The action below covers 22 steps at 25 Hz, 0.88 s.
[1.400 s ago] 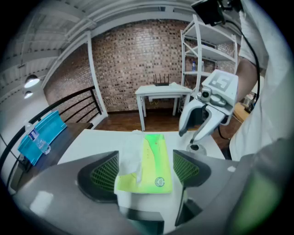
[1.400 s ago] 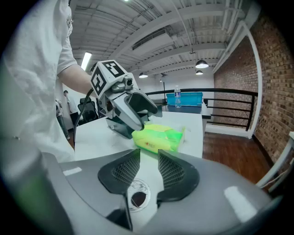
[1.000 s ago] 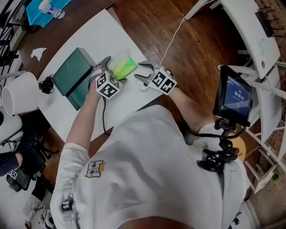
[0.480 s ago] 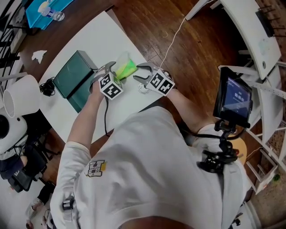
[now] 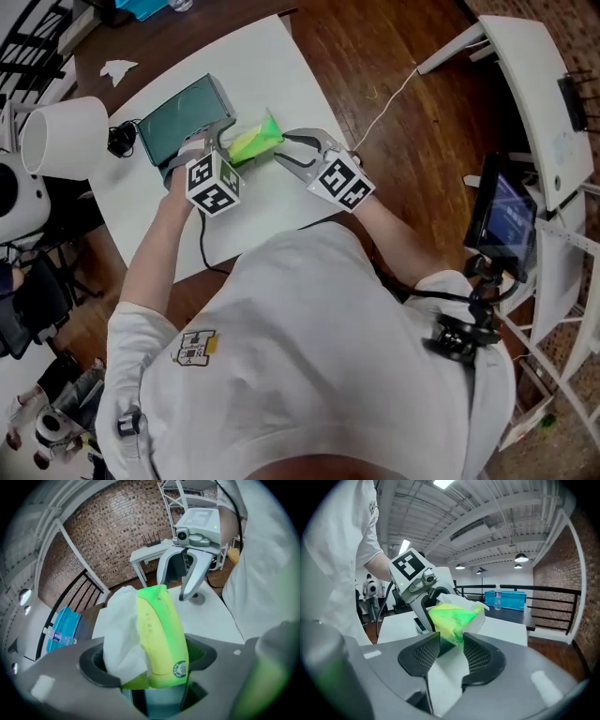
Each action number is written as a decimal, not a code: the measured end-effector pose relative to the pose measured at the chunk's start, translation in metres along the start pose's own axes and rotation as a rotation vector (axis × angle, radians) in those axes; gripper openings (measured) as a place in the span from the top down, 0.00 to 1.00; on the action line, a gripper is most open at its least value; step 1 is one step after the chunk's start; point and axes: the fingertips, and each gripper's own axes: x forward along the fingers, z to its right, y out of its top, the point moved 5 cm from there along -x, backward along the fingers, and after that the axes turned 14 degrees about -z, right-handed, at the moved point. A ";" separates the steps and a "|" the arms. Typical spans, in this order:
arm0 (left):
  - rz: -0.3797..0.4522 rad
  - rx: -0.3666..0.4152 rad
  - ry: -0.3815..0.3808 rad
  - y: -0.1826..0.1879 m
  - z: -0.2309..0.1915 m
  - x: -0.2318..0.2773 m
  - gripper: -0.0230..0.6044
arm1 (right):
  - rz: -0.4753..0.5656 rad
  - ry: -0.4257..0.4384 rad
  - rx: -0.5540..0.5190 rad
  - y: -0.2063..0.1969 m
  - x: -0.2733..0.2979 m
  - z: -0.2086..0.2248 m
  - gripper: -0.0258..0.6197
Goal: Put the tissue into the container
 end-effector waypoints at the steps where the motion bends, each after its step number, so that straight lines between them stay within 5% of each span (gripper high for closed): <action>1: -0.016 -0.009 0.007 -0.017 0.000 -0.007 0.35 | 0.003 0.027 -0.022 0.010 0.009 -0.010 0.72; 10: -0.100 -0.027 -0.008 -0.123 0.010 -0.004 0.36 | -0.134 0.133 -0.122 0.041 0.095 -0.069 0.72; 22: -0.064 0.019 -0.029 -0.140 0.014 0.010 0.38 | -0.239 0.155 -0.105 0.044 0.113 -0.073 0.77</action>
